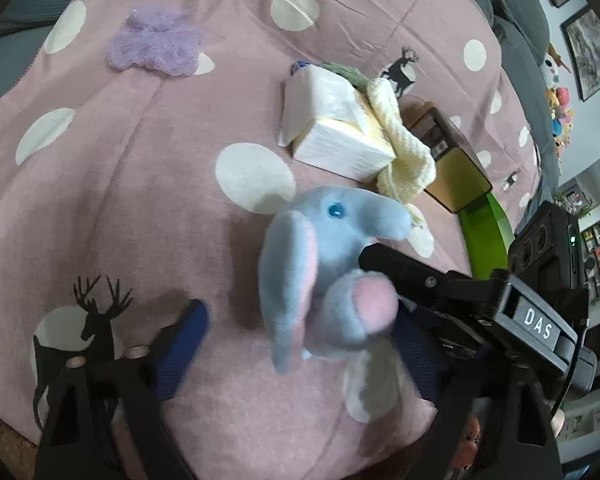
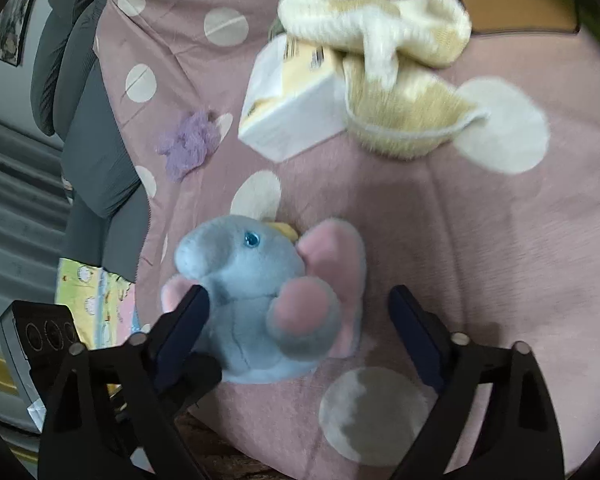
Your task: Organize soft objects
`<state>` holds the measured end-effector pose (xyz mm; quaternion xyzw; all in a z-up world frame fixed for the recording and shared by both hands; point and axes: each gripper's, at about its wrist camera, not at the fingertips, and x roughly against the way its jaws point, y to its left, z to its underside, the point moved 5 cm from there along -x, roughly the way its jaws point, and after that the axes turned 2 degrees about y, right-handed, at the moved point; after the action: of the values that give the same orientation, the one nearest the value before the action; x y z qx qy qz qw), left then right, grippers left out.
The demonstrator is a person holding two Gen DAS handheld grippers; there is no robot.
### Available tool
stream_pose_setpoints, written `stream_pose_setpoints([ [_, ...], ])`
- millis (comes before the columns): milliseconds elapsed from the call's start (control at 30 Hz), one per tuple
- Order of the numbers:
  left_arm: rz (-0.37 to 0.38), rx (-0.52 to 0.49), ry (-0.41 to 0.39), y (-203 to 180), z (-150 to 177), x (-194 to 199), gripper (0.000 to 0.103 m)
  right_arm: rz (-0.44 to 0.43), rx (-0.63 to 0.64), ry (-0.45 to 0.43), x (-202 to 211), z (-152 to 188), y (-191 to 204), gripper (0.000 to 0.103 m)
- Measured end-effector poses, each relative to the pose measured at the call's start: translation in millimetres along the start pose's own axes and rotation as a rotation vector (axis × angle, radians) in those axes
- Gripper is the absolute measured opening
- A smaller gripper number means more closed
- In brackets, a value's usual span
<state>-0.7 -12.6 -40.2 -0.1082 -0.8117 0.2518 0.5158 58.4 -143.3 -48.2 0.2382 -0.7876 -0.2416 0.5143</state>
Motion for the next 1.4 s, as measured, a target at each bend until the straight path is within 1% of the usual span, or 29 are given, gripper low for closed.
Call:
stream_pose_setpoints([
  [33,0.031,0.014,0.010,1.7,0.3,-2.0,0.078,-0.005,0.009,-0.009,-3.0,1.1,2.4,0.084],
  [67,0.065,0.029,0.019,2.3,0.7,-2.8,0.067,-0.006,0.022,-0.018,-2.5,1.7,2.6,0.080],
  [100,0.095,0.040,0.030,2.4,1.1,-3.4,0.054,-0.011,0.033,-0.023,-3.3,2.6,5.7,0.067],
  [133,0.124,0.046,0.033,0.9,0.8,-3.1,0.049,-0.046,0.029,-0.015,-5.8,3.2,8.9,0.054],
  [167,0.136,0.045,0.029,-1.2,0.4,-1.0,0.043,-0.091,0.012,-0.008,-7.7,4.0,11.1,0.049],
  [200,0.135,0.036,0.024,-3.3,-0.2,1.0,0.039,-0.111,-0.006,-0.006,-9.6,3.7,11.5,0.049],
  [267,0.119,0.015,0.014,-8.0,-0.2,5.9,0.036,-0.106,0.002,-0.016,-8.5,5.2,16.1,0.047],
  [400,0.115,-0.014,-0.014,-17.7,-0.8,18.9,0.035,-0.091,0.024,-0.046,2.8,7.4,29.0,0.042],
  [567,0.138,-0.070,-0.066,-39.3,-4.1,40.5,0.035,-0.122,0.046,-0.121,32.1,3.5,40.6,0.041],
  [767,0.167,-0.139,-0.116,-67.8,-8.0,60.9,0.035,-0.125,0.067,-0.214,69.1,-2.1,48.3,0.041],
  [967,0.186,-0.213,-0.146,-100.0,-13.8,68.3,0.035,-0.130,0.070,-0.292,101.8,-8.0,41.5,0.041],
  [1133,0.215,-0.269,-0.146,-128.7,-18.8,64.3,0.035,-0.120,0.057,-0.362,128.8,-14.7,30.6,0.041],
  [1400,0.276,-0.399,-0.126,-194.5,-29.9,43.2,0.035,-0.093,-0.005,-0.489,181.4,-31.1,-10.6,0.041],
])
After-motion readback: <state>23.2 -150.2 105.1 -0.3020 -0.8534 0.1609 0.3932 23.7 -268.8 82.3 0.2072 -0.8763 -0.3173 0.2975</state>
